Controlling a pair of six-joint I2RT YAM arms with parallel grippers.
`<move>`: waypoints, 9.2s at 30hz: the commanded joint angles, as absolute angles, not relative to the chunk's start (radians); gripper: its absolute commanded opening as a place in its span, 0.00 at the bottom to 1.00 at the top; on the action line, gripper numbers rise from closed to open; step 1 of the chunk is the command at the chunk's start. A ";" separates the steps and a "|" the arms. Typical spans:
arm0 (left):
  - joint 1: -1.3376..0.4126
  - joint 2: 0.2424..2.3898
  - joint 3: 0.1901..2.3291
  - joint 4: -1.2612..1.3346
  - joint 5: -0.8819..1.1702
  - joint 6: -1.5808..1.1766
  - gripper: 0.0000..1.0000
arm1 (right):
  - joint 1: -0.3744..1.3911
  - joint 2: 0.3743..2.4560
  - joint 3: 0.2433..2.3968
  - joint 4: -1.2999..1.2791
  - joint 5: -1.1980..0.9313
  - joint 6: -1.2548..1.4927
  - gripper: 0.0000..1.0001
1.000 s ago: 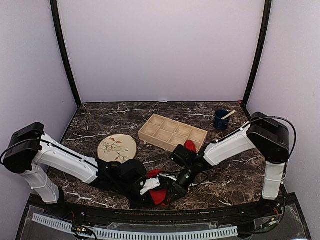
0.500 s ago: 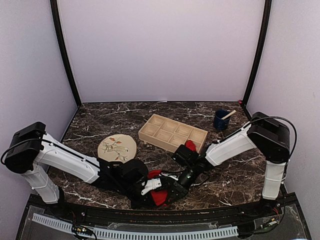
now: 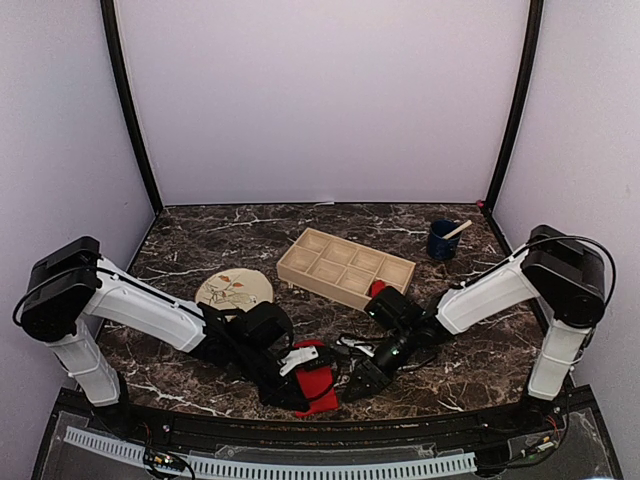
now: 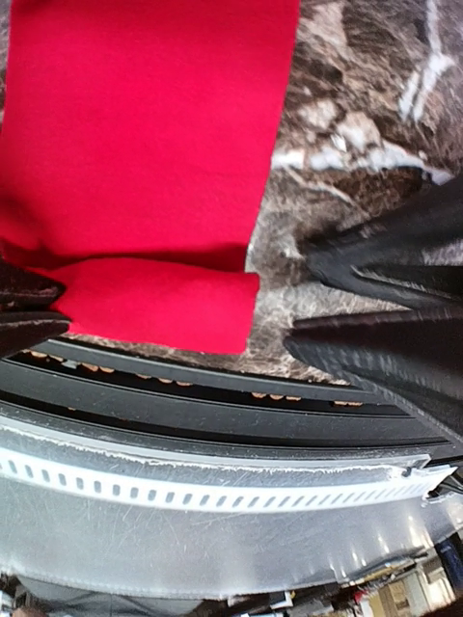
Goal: Roll the socks
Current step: Roll the sock at the center of the board.
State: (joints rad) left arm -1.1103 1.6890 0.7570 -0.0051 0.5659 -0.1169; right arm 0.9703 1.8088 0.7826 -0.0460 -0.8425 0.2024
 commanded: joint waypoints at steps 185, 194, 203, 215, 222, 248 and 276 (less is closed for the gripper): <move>-1.189 1.707 0.907 -0.191 0.268 0.078 0.26 | 0.974 1.918 0.917 -0.228 -0.845 0.041 0.00; -1.190 1.691 0.901 -0.188 0.254 0.081 0.14 | 0.974 1.924 0.919 -0.235 -0.843 0.036 0.00; -1.190 1.706 0.897 -0.183 0.290 0.074 0.00 | 0.973 1.915 0.911 -0.235 -0.824 0.042 0.00; -1.186 1.726 0.893 -0.191 0.338 0.047 0.00 | 0.937 1.828 0.817 -0.108 -0.834 0.142 0.26; -1.149 1.729 0.889 -0.183 0.392 0.020 0.00 | 0.912 1.777 0.755 -0.053 -0.795 0.187 0.26; -0.978 1.937 1.032 -0.376 0.867 0.018 0.00 | 1.205 1.399 0.556 0.105 -0.046 0.068 0.25; -0.951 1.969 1.028 -0.407 0.915 0.046 0.00 | 1.370 1.644 0.788 -0.025 -0.012 -0.106 0.35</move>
